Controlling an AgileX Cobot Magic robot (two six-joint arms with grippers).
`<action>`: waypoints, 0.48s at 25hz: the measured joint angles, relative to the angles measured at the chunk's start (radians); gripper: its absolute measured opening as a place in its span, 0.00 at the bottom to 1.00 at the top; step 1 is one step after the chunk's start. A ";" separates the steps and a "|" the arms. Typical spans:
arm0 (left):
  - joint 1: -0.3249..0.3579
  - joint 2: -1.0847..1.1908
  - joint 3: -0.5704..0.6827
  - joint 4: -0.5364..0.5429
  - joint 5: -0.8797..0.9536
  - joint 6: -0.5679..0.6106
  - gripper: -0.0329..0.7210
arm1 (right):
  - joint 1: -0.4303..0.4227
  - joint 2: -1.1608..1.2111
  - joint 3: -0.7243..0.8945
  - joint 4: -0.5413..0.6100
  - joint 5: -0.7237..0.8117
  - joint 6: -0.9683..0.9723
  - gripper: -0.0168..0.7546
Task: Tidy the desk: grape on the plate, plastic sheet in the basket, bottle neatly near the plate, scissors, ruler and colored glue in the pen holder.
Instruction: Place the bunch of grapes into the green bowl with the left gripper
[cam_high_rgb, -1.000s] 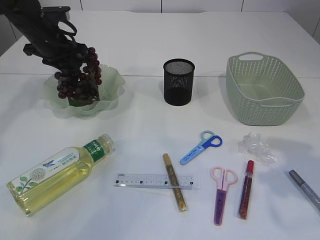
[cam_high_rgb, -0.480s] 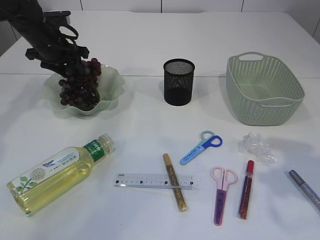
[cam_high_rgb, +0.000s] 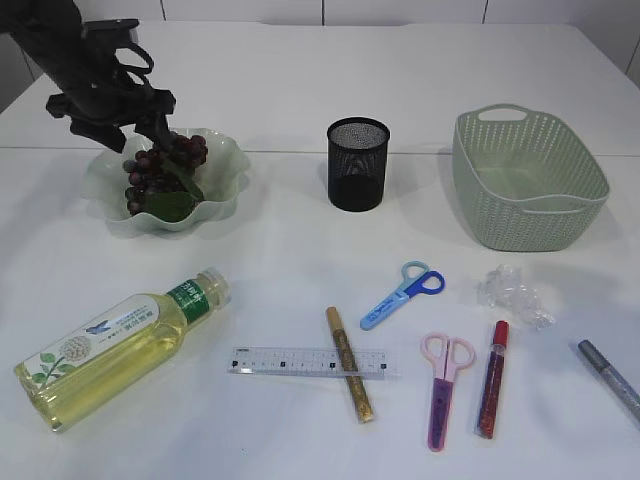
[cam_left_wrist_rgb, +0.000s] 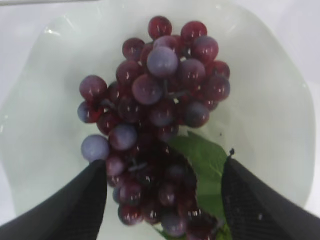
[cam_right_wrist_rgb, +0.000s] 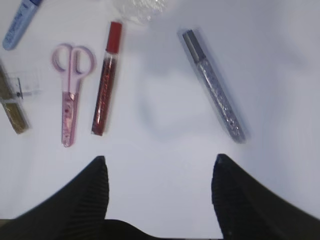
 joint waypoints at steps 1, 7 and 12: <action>0.000 -0.009 0.000 0.005 0.019 0.000 0.74 | 0.000 0.002 -0.012 0.003 -0.007 0.000 0.68; 0.000 -0.098 0.000 0.040 0.133 0.000 0.74 | 0.011 0.077 -0.053 0.009 -0.018 -0.006 0.68; 0.000 -0.173 0.000 0.044 0.258 0.000 0.74 | 0.048 0.175 -0.082 0.009 -0.080 -0.050 0.68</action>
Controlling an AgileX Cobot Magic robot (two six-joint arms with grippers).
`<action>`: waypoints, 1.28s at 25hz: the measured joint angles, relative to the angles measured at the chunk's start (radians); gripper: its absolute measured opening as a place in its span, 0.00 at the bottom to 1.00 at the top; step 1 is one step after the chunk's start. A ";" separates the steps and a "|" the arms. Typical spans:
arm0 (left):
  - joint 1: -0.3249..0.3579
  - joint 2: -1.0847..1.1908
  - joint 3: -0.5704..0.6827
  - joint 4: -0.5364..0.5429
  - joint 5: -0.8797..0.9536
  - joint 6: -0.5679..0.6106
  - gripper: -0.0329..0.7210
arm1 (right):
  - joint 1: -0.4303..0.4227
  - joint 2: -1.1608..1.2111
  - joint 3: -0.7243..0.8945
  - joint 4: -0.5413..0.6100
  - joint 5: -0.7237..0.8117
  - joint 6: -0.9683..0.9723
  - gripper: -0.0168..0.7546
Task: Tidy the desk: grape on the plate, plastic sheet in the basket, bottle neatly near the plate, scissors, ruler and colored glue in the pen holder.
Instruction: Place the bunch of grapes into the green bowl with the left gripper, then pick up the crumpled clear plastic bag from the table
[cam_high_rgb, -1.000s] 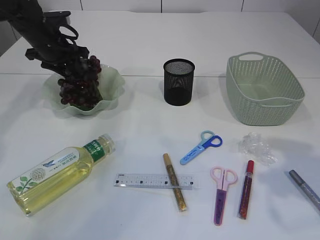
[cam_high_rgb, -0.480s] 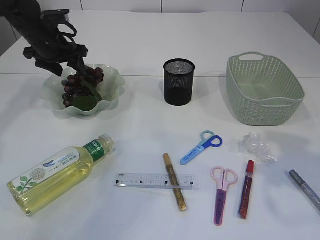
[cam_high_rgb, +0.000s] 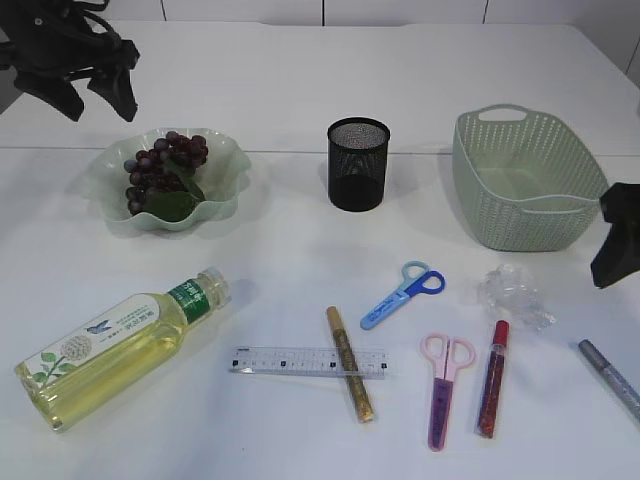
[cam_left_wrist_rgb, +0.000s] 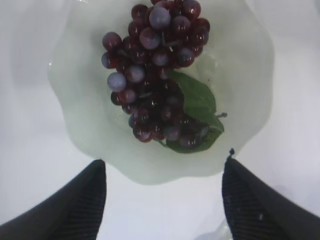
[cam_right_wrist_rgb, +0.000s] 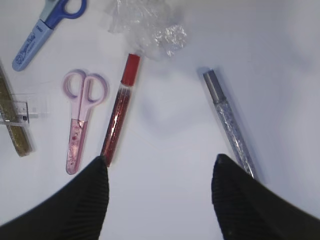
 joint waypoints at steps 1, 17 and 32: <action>0.000 -0.010 0.000 0.002 0.018 0.000 0.74 | 0.010 0.023 -0.006 0.000 -0.016 -0.010 0.68; 0.000 -0.038 0.000 0.039 0.054 -0.007 0.74 | 0.124 0.416 -0.210 -0.109 -0.167 -0.031 0.73; 0.000 -0.038 0.000 0.040 0.054 -0.007 0.73 | 0.124 0.602 -0.267 -0.155 -0.269 -0.033 0.73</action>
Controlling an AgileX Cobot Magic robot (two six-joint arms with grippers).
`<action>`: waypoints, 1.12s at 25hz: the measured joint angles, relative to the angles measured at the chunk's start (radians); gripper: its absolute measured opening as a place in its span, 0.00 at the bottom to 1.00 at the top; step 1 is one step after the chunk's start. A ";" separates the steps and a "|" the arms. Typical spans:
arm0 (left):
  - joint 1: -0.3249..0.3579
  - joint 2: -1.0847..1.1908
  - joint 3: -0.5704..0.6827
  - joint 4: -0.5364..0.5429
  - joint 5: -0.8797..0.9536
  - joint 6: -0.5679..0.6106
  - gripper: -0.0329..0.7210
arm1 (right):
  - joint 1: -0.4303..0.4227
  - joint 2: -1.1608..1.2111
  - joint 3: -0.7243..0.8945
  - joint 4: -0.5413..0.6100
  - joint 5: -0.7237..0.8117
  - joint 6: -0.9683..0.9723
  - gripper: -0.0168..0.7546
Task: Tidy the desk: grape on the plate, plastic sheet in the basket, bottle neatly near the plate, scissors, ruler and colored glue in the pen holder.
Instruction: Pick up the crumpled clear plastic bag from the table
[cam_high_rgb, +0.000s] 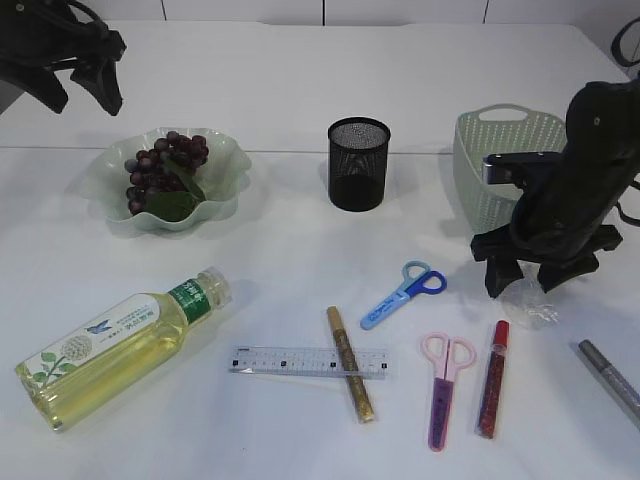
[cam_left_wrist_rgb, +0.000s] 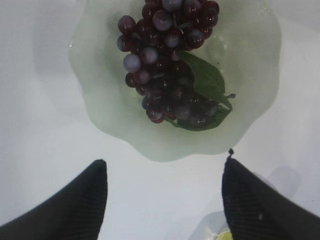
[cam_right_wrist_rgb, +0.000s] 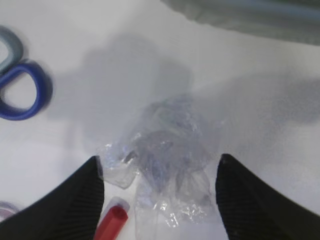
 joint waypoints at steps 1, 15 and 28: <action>0.000 0.000 0.000 0.000 0.000 0.000 0.73 | 0.000 0.009 -0.005 -0.001 0.000 0.000 0.73; 0.000 0.000 0.000 0.002 0.000 0.000 0.72 | 0.000 0.041 -0.025 -0.002 -0.004 0.000 0.47; 0.000 0.000 0.000 0.002 0.000 0.000 0.71 | 0.000 0.027 -0.027 -0.002 0.068 0.000 0.06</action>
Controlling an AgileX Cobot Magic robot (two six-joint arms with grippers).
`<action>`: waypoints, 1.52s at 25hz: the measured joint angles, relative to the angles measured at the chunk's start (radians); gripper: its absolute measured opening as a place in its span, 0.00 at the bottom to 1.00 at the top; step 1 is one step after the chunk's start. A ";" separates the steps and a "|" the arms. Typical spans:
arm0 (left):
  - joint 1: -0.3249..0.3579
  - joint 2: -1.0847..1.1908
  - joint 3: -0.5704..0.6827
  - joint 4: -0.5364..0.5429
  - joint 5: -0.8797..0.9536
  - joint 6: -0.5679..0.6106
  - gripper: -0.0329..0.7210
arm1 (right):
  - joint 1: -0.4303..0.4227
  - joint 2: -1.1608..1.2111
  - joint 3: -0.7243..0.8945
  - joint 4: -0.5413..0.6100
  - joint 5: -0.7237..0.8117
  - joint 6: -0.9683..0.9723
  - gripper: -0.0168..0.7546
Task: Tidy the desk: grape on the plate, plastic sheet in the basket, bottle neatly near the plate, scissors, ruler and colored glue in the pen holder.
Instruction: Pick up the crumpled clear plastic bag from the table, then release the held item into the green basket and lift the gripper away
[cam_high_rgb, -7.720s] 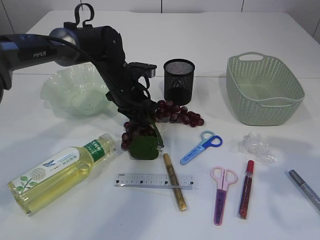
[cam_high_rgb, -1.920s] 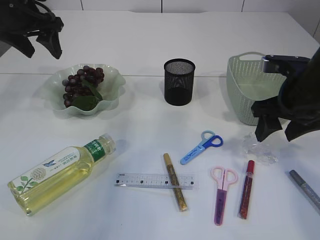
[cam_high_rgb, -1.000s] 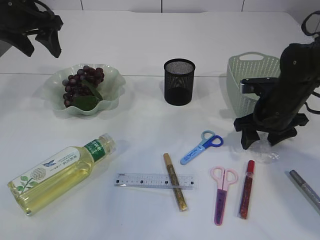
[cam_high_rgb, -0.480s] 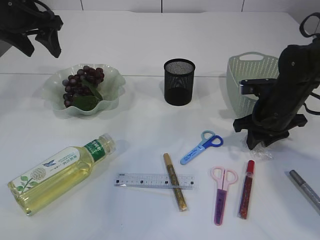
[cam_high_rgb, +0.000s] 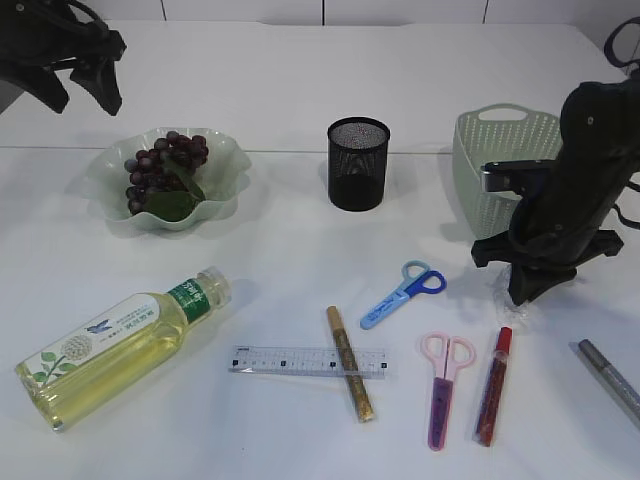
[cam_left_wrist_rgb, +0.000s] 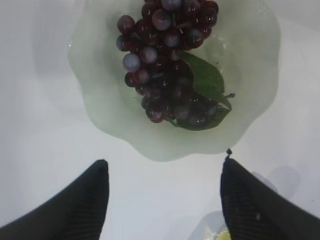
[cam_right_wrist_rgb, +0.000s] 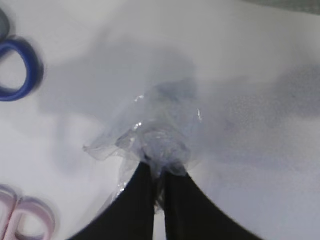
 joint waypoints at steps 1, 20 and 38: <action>0.000 0.000 0.000 0.000 0.000 0.000 0.71 | 0.000 -0.004 0.000 0.000 0.008 0.000 0.06; 0.000 0.000 0.000 0.000 0.000 0.000 0.70 | 0.000 -0.189 -0.086 0.019 0.349 0.047 0.06; 0.001 0.000 0.000 -0.044 0.000 0.000 0.69 | -0.063 0.036 -0.745 -0.034 0.434 0.102 0.05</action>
